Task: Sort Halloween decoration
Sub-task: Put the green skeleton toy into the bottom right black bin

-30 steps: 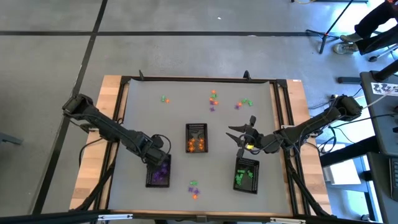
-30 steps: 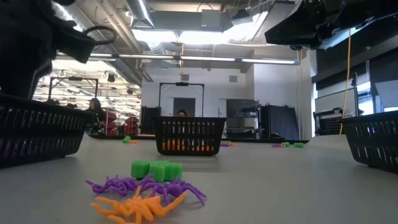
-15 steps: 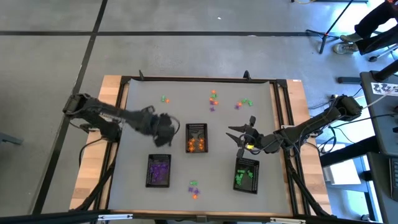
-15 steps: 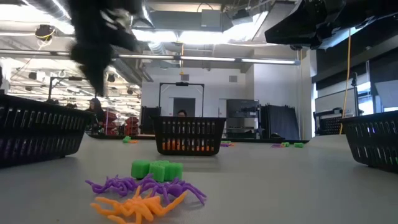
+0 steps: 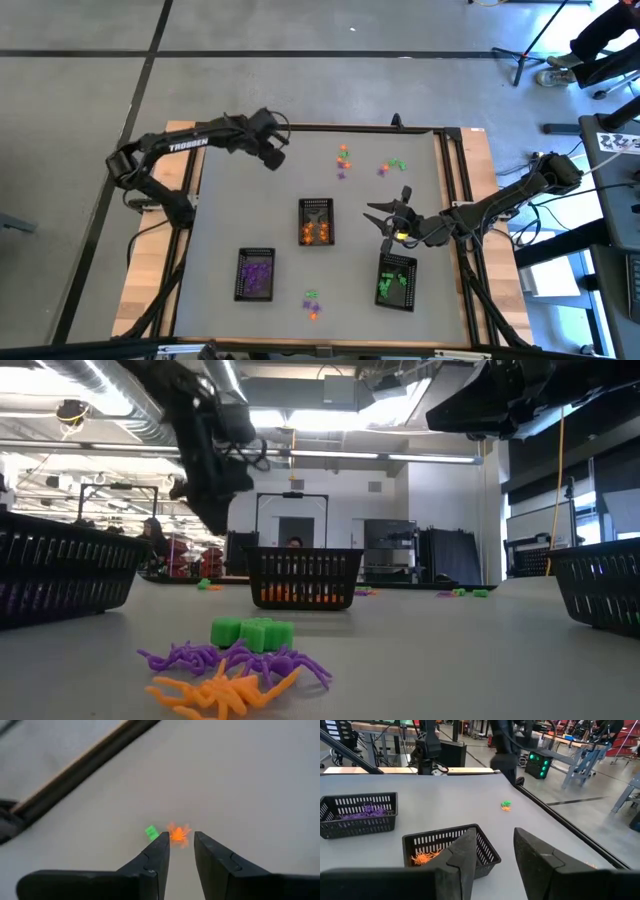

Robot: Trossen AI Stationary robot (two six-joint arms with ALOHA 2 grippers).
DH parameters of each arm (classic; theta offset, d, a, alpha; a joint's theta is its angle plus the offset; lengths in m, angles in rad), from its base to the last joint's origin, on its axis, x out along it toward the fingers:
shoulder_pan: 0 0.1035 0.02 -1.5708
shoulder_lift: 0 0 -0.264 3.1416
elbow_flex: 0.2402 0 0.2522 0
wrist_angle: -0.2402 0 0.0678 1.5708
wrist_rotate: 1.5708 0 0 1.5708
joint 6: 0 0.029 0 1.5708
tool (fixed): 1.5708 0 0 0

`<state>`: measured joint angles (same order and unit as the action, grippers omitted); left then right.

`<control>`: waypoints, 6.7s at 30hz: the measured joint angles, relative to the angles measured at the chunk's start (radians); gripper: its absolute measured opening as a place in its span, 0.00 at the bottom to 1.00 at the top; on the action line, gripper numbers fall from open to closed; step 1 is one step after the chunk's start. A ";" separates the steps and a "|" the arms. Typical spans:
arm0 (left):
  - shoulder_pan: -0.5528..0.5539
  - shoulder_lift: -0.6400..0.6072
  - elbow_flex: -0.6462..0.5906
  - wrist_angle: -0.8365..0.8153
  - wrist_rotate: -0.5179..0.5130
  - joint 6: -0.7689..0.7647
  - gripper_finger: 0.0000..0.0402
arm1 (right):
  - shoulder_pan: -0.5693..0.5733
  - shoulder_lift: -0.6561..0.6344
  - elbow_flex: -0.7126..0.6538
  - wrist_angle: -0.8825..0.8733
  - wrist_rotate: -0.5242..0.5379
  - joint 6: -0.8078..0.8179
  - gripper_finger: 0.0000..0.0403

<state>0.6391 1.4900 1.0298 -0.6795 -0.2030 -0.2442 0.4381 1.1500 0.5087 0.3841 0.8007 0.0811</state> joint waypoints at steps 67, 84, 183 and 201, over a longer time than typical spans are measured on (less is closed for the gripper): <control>0.281 0.193 -0.126 0.033 0.060 0.201 0.43 | 0.000 0.000 0.000 -0.072 0.053 0.019 0.32; 0.249 0.139 -0.047 -0.044 0.061 0.230 0.02 | 0.000 0.000 0.000 -0.045 0.036 0.025 0.32; -0.757 0.176 -0.028 0.967 0.066 0.090 0.00 | -0.150 0.229 0.001 0.311 -0.471 -0.090 0.05; -0.755 0.057 -0.028 0.729 0.015 0.202 0.19 | -0.150 0.145 0.017 0.124 -0.509 0.005 0.08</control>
<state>-0.1163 1.5469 1.0016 0.0495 -0.1881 -0.0424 0.2885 1.2952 0.5261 0.5082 0.2913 0.0865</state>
